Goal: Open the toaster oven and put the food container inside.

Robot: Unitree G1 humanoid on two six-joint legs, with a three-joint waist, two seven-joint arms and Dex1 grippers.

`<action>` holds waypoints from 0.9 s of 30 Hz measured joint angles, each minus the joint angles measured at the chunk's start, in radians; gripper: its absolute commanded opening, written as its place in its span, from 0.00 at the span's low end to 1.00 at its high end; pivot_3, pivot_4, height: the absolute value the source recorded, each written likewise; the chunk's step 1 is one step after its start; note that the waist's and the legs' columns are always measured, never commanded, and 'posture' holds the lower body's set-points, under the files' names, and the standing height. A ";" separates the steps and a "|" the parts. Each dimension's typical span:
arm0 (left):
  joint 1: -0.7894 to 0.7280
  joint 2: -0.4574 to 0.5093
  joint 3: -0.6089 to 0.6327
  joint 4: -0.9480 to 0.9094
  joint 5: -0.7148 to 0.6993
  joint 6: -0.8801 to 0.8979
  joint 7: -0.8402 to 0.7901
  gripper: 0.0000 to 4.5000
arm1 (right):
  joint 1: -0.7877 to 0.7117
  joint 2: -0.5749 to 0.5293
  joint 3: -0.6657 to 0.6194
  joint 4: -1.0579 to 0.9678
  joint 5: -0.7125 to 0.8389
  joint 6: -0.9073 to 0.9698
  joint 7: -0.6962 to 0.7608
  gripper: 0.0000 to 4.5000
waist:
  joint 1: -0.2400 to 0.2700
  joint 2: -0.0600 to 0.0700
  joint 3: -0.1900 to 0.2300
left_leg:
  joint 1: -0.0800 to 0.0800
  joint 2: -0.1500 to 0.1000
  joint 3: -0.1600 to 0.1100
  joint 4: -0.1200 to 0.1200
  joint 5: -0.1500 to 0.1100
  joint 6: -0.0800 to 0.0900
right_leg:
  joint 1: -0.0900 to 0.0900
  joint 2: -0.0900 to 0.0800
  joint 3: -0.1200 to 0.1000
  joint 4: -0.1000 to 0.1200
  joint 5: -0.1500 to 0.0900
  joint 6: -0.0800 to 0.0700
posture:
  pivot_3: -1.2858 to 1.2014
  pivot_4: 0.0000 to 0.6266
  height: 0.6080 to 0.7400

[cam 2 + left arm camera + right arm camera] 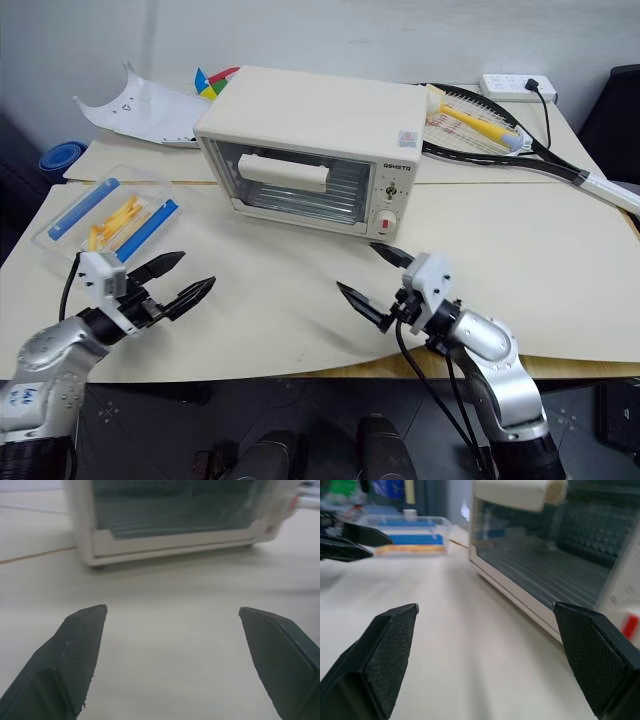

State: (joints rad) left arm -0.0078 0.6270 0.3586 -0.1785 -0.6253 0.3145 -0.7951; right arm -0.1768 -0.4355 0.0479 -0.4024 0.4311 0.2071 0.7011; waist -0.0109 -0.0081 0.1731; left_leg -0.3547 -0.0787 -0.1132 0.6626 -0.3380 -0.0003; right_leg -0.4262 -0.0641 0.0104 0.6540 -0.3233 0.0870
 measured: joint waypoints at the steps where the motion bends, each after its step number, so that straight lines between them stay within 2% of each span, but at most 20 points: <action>1: 0.000 0.028 0.013 -0.005 -0.031 0.026 -0.037 1.00 | -0.050 -0.007 0.006 -0.010 0.014 0.035 0.004 0.99 | 0.000 0.000 0.000 | 0.000 0.000 0.000 0.000 0.000 0.000 | 0.000 0.001 0.000 0.000 0.000 -0.001 | 0.52 0.24 1.00; 5: -0.019 0.107 0.039 -0.003 -0.094 0.084 -0.136 1.00 | -0.194 -0.013 0.032 -0.006 0.025 0.134 0.005 0.99 | 0.008 0.000 0.000 | 0.000 0.001 -0.001 0.000 -0.001 -0.002 | 0.000 0.001 -0.001 -0.001 0.000 -0.002 | 0.52 0.24 1.00; 11: -0.080 0.142 0.057 -0.002 -0.098 0.093 -0.166 1.00 | -0.354 0.035 0.064 0.121 -0.001 0.211 -0.021 0.99 | 0.008 0.000 0.000 | -0.001 0.001 -0.002 -0.001 -0.001 -0.002 | -0.001 0.001 -0.002 -0.002 0.000 -0.002 | 0.52 0.24 1.00; 27: -0.028 0.123 0.057 -0.046 -0.096 0.101 -0.123 1.00 | -0.459 0.125 0.066 0.288 -0.077 0.167 -0.031 0.99 | 0.004 0.000 0.000 | -0.002 0.002 -0.001 0.000 -0.001 -0.002 | -0.002 0.002 -0.001 -0.001 0.000 -0.002 | 0.52 0.24 1.00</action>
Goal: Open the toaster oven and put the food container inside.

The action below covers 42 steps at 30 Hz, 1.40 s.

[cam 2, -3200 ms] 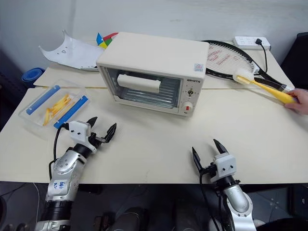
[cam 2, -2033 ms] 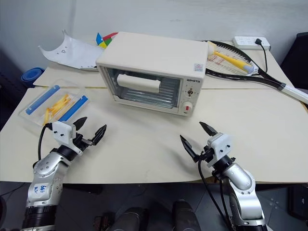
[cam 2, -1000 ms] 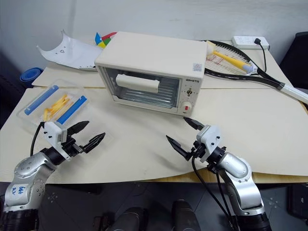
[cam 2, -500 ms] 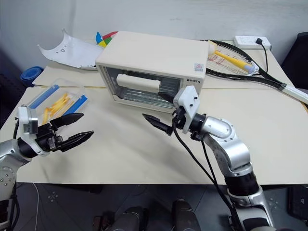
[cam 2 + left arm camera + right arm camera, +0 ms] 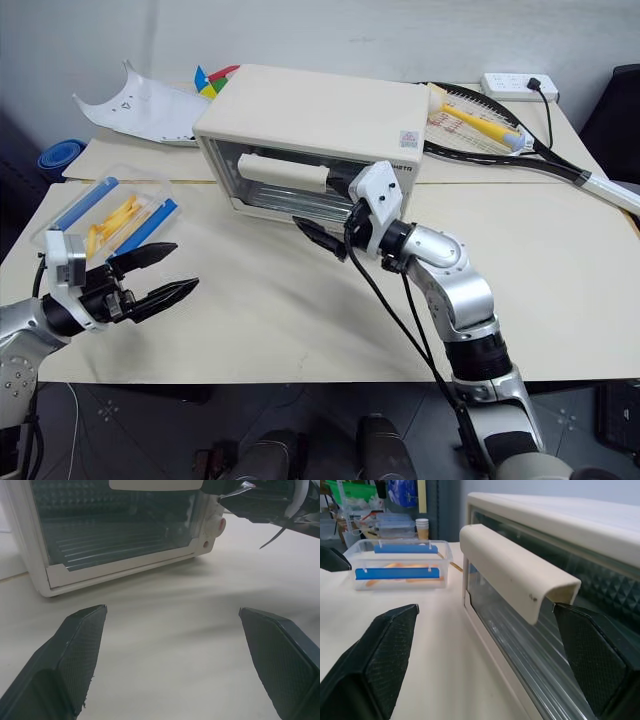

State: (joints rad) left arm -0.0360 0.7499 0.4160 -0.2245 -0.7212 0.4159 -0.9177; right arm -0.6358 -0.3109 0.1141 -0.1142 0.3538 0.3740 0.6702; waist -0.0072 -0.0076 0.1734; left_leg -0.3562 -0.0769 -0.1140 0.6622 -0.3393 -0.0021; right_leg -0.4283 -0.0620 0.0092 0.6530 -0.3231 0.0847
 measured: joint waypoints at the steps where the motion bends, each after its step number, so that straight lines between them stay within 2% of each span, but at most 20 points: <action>1: 0.000 0.000 0.000 0.000 0.000 0.000 0.000 1.00 | -0.005 0.003 0.002 0.000 0.000 -0.004 0.010 0.99 | 0.000 0.000 0.000 | 0.000 0.000 0.000 0.000 0.000 0.000 | 0.000 0.000 0.000 0.000 0.000 0.000 | 0.52 0.24 1.00; 6: -0.033 0.021 0.014 0.001 -0.070 0.092 0.002 1.00 | 0.034 -0.036 0.056 -0.037 -0.012 -0.028 0.100 0.99 | 0.000 0.000 0.000 | 0.000 0.000 -0.001 0.000 0.000 0.000 | 0.000 0.000 0.000 0.000 0.000 0.000 | 0.52 0.24 1.00; 9: -0.108 0.055 0.050 0.025 -0.116 0.156 0.027 1.00 | 0.082 -0.075 0.095 -0.062 -0.031 -0.074 0.165 0.99 | 0.001 0.000 0.000 | 0.000 0.000 0.000 0.000 0.000 0.000 | 0.000 0.000 0.000 0.000 0.000 0.000 | 0.52 0.24 1.00; 12: -0.217 0.065 0.070 0.081 -0.144 0.189 0.045 0.88 | 0.109 -0.097 0.121 -0.066 -0.067 -0.125 0.198 1.00 | 0.001 0.000 0.000 | 0.000 0.000 0.000 0.001 0.000 0.000 | 0.000 0.000 0.000 0.000 0.000 0.000 | 0.52 0.24 1.00; 17: -0.459 0.045 0.000 0.256 -0.089 0.165 0.073 0.54 | 0.129 -0.121 0.145 -0.050 -0.136 -0.226 0.237 1.00 | 0.003 0.000 0.000 | 0.000 0.000 0.000 0.001 0.000 -0.001 | 0.000 0.001 -0.001 0.001 0.000 0.000 | 0.52 0.24 1.00; 24: -0.672 -0.042 -0.199 0.554 0.146 -0.010 0.053 0.03 | 0.155 -0.127 0.160 -0.019 -0.186 -0.338 0.264 1.00 | -0.003 -0.001 0.000 | 0.000 0.000 0.000 0.002 0.000 -0.001 | -0.001 0.001 -0.001 0.001 0.000 0.000 | 0.52 0.24 1.00; 29: -0.698 -0.060 -0.289 0.638 0.258 -0.097 -0.038 0.01 | 0.225 -0.138 0.153 -0.018 -0.199 -0.379 0.253 1.00 | -0.008 -0.001 0.000 | -0.001 0.000 0.000 0.002 0.000 -0.001 | -0.001 0.001 -0.001 0.001 0.000 0.000 | 0.52 0.24 1.00; 33: -0.667 -0.054 -0.319 0.631 0.292 -0.128 -0.108 0.01 | 0.371 -0.186 0.103 -0.050 -0.192 -0.406 0.239 1.00 | -0.003 -0.001 0.000 | -0.002 0.000 0.000 0.002 0.000 -0.001 | -0.001 0.001 -0.001 0.001 0.000 0.000 | 0.52 0.24 1.00; 39: -0.561 -0.044 -0.334 0.599 0.347 -0.153 -0.120 0.01 | 0.653 -0.277 -0.070 -0.156 -0.101 -0.413 0.236 1.00 | 0.008 -0.001 0.000 | -0.002 0.000 0.000 0.004 0.000 -0.001 | 0.000 0.001 -0.001 0.002 0.000 0.000 | 0.52 0.24 1.00; 42: -0.492 -0.068 -0.329 0.557 0.376 -0.194 -0.068 0.01 | 0.719 -0.286 -0.165 -0.186 -0.038 -0.406 0.228 1.00 | 0.005 -0.001 0.000 | 0.000 0.000 0.001 0.004 0.000 -0.001 | 0.001 0.001 0.001 0.002 0.000 0.000 | 0.52 0.24 1.00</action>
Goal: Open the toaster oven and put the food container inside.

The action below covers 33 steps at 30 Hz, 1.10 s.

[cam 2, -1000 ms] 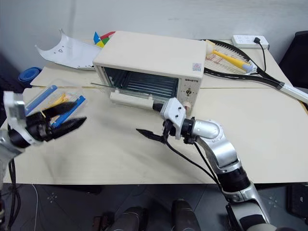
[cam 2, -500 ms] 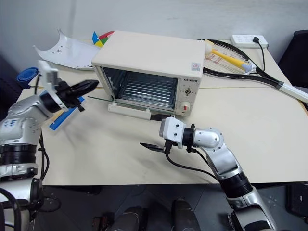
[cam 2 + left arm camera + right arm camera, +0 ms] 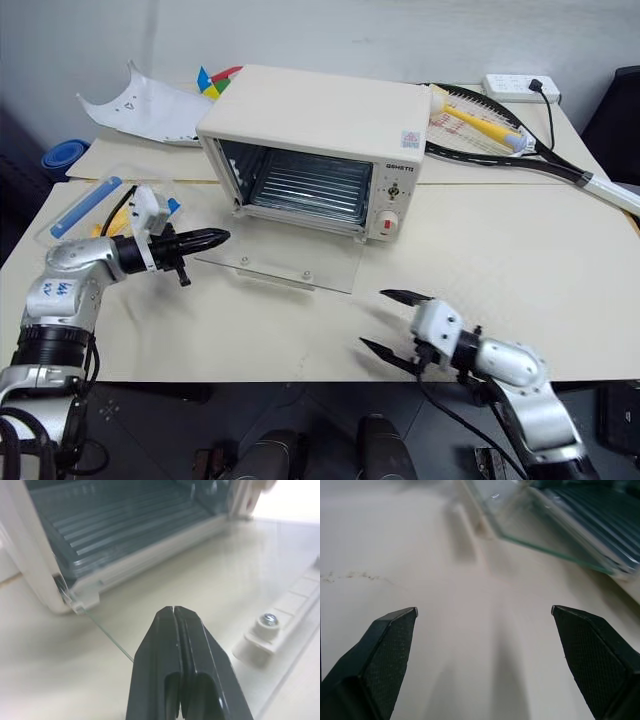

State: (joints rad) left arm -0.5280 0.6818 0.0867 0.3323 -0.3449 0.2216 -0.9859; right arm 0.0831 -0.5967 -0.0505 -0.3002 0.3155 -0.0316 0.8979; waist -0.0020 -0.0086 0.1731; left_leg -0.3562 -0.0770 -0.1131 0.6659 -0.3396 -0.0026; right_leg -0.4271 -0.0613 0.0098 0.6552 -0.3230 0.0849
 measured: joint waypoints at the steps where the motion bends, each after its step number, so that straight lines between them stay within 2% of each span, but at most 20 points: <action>1: 0.023 -0.014 0.003 -0.012 0.001 -0.011 0.013 0.01 | 0.000 0.000 -0.022 -0.004 0.020 0.003 -0.004 1.00 | -0.001 0.000 0.000 | 0.000 0.000 0.000 0.000 0.000 0.000 | 0.000 0.000 0.000 0.001 0.000 0.000 | 0.52 0.24 1.00; 4: 0.106 -0.051 0.010 -0.060 0.002 -0.041 0.048 0.01 | -0.045 0.011 -0.077 -0.013 0.100 0.005 -0.008 1.00 | -0.002 0.000 0.000 | 0.000 0.001 0.000 -0.001 0.000 0.000 | 0.000 0.000 0.000 0.001 0.000 0.000 | 0.52 0.24 1.00; 10: 0.297 -0.095 0.100 -0.210 0.011 -0.141 0.159 0.01 | -0.144 0.047 -0.056 0.005 0.168 0.016 0.025 1.00 | 0.001 0.000 0.000 | 0.001 0.001 0.000 -0.001 0.000 0.000 | 0.000 0.000 0.000 0.000 0.000 0.000 | 0.52 0.24 1.00; 13: 0.426 -0.118 0.173 -0.342 -0.060 -0.107 0.192 0.13 | -0.188 0.096 -0.041 0.035 0.195 0.009 0.033 1.00 | 0.001 0.000 0.000 | 0.001 0.002 0.000 -0.001 0.000 0.000 | 0.000 0.000 0.000 -0.001 0.000 0.000 | 0.52 0.24 1.00; 18: 0.706 -0.157 0.472 -0.585 -0.225 0.028 0.339 0.45 | -0.249 0.157 -0.004 0.090 0.188 -0.055 0.067 1.00 | -0.003 0.000 0.000 | 0.001 0.003 0.001 -0.002 -0.001 0.000 | 0.000 0.001 0.001 -0.001 0.000 0.000 | 0.52 0.24 1.00; 21: 0.870 -0.238 0.653 -0.639 -0.300 0.053 0.427 0.65 | -0.285 0.186 0.051 0.112 0.152 -0.135 0.117 1.00 | 0.000 0.000 0.000 | 0.002 0.003 0.001 -0.002 -0.001 0.000 | 0.001 0.001 0.001 -0.002 0.000 0.000 | 0.52 0.24 1.00; 26: 0.966 -0.312 0.811 -0.635 -0.353 0.095 0.572 0.98 | -0.326 0.213 0.094 0.145 0.135 -0.197 0.159 1.00 | 0.025 -0.001 0.000 | 0.004 0.002 -0.001 -0.001 -0.001 0.001 | 0.008 0.001 -0.001 -0.007 0.000 0.000 | 0.52 0.24 1.00; 30: 0.919 -0.279 0.842 -0.645 -0.456 0.212 0.698 0.99 | -0.325 0.208 0.116 0.193 0.128 -0.231 0.207 1.00 | 0.033 -0.001 0.000 | 0.007 0.002 -0.006 -0.001 -0.003 0.003 | 0.015 0.001 -0.004 -0.011 0.000 0.000 | 0.52 0.24 1.00; 33: 0.814 -0.108 0.851 -0.643 -0.550 0.424 0.871 0.99 | -0.329 0.195 0.116 0.218 0.125 -0.233 0.219 1.00 | 0.029 -0.002 0.000 | 0.007 0.002 -0.008 -0.001 -0.003 0.002 | 0.014 0.001 -0.005 -0.010 0.000 0.000 | 0.52 0.24 1.00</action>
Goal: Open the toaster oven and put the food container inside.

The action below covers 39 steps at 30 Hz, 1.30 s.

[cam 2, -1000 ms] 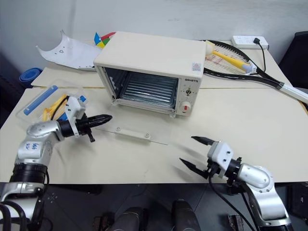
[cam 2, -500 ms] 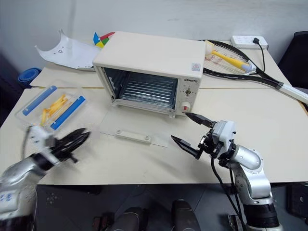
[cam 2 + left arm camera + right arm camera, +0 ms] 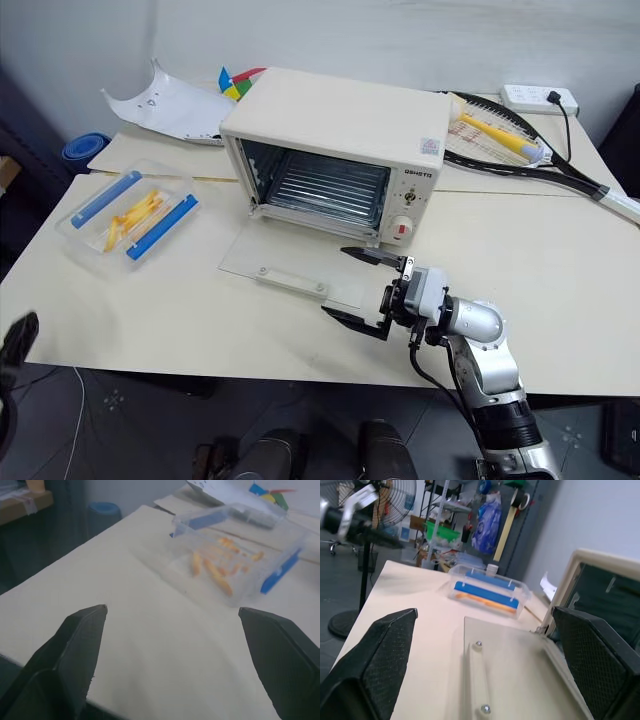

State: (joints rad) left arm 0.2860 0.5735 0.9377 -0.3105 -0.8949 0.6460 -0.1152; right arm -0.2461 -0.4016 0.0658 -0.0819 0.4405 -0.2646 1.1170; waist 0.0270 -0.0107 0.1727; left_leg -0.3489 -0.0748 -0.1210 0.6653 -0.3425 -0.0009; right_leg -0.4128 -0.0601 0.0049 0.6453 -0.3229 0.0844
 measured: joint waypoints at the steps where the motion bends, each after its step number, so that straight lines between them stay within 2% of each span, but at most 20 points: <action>1: -0.042 0.043 0.004 0.008 -0.033 0.060 0.049 0.99 | 0.001 -0.004 -0.004 0.004 0.000 -0.001 0.001 1.00 | -0.003 0.000 0.000 | 0.000 0.000 0.001 -0.001 0.000 0.000 | 0.000 0.000 0.001 0.000 0.000 0.000 | 0.52 0.24 1.00; 2: -0.108 0.086 0.004 0.023 -0.076 0.133 0.111 0.99 | 0.000 -0.009 -0.007 0.012 -0.001 -0.001 0.001 1.00 | -0.005 0.001 0.000 | 0.001 0.000 0.001 -0.001 0.000 0.000 | 0.000 0.000 0.001 0.000 0.000 0.000 | 0.52 0.24 1.00; 5: -0.175 0.115 -0.003 0.050 -0.138 0.219 0.179 0.99 | 0.001 -0.011 -0.010 0.011 -0.001 -0.002 0.000 1.00 | -0.032 0.002 0.001 | 0.004 0.000 0.006 -0.004 -0.002 0.000 | -0.001 0.000 0.004 0.000 0.000 0.000 | 0.52 0.24 1.00; 6: -0.349 0.184 -0.047 0.203 -0.144 0.326 0.279 0.99 | -0.002 -0.012 -0.009 0.022 -0.011 -0.002 -0.005 1.00 | -0.026 0.000 0.001 | 0.003 0.002 0.002 -0.003 -0.001 -0.003 | -0.001 0.003 0.001 0.002 -0.001 -0.001 | 0.52 0.24 1.00; 8: -0.510 0.253 -0.098 0.358 -0.117 0.392 0.348 0.99 | -0.003 -0.010 -0.001 0.015 -0.019 -0.003 -0.011 1.00 | -0.025 -0.001 0.000 | 0.003 0.001 0.001 -0.002 0.000 -0.005 | -0.001 0.002 0.000 0.004 -0.001 -0.001 | 0.52 0.24 1.00; 13: -0.705 0.298 -0.229 0.545 -0.003 0.403 0.336 0.99 | 0.005 -0.006 0.005 0.010 -0.027 -0.004 -0.027 1.00 | -0.031 0.000 0.001 | 0.004 0.000 0.002 -0.003 0.000 -0.004 | -0.002 0.001 0.001 0.005 -0.001 -0.001 | 0.52 0.24 1.00; 18: -0.809 0.292 -0.305 0.688 0.075 0.403 0.282 0.99 | 0.020 -0.004 0.006 0.002 -0.034 0.001 -0.050 1.00 | -0.033 -0.001 0.000 | -0.006 0.000 0.005 0.000 0.000 -0.005 | -0.015 0.001 0.002 0.011 -0.001 -0.001 | 0.52 0.24 1.00; 23: -0.851 0.291 -0.326 0.756 0.136 0.410 0.277 0.74 | 0.026 -0.003 0.006 -0.014 -0.035 0.004 -0.068 1.00 | -0.033 -0.001 0.000 | -0.006 0.000 0.006 0.001 0.001 -0.005 | -0.015 0.001 0.002 0.013 -0.001 -0.001 | 0.52 0.24 1.00; 33: -0.916 0.286 -0.305 0.840 0.216 0.378 0.239 0.07 | 0.013 0.001 0.006 -0.009 -0.045 0.003 -0.085 1.00 | -0.034 -0.001 0.000 | -0.006 0.000 0.007 0.001 0.001 -0.005 | -0.016 0.000 0.002 0.013 -0.001 -0.001 | 0.52 0.24 1.00; 35: -0.916 0.291 -0.302 0.864 0.231 0.378 0.225 0.02 | 0.010 0.000 0.006 -0.005 -0.045 0.003 -0.085 1.00 | -0.037 -0.001 0.000 | -0.006 0.000 0.007 0.001 0.001 -0.005 | -0.016 0.001 0.002 0.014 -0.001 -0.001 | 0.52 0.24 1.00; 39: -0.925 0.340 -0.304 0.880 0.247 0.396 0.169 0.02 | 0.001 0.000 0.006 0.006 -0.045 0.003 -0.085 1.00 | -0.036 -0.002 0.000 | -0.006 0.000 0.007 0.001 0.001 -0.005 | -0.016 0.001 0.002 0.014 -0.001 -0.001 | 0.52 0.24 1.00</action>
State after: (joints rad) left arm -0.6394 0.9136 0.6339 0.5698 -0.6483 1.0422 0.0536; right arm -0.2454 -0.4014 0.0716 -0.0761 0.3951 -0.2616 1.0320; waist -0.0091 -0.0123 0.1732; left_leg -0.3551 -0.0745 -0.1145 0.6663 -0.3418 -0.0063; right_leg -0.4289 -0.0595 0.0073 0.6588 -0.3236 0.0832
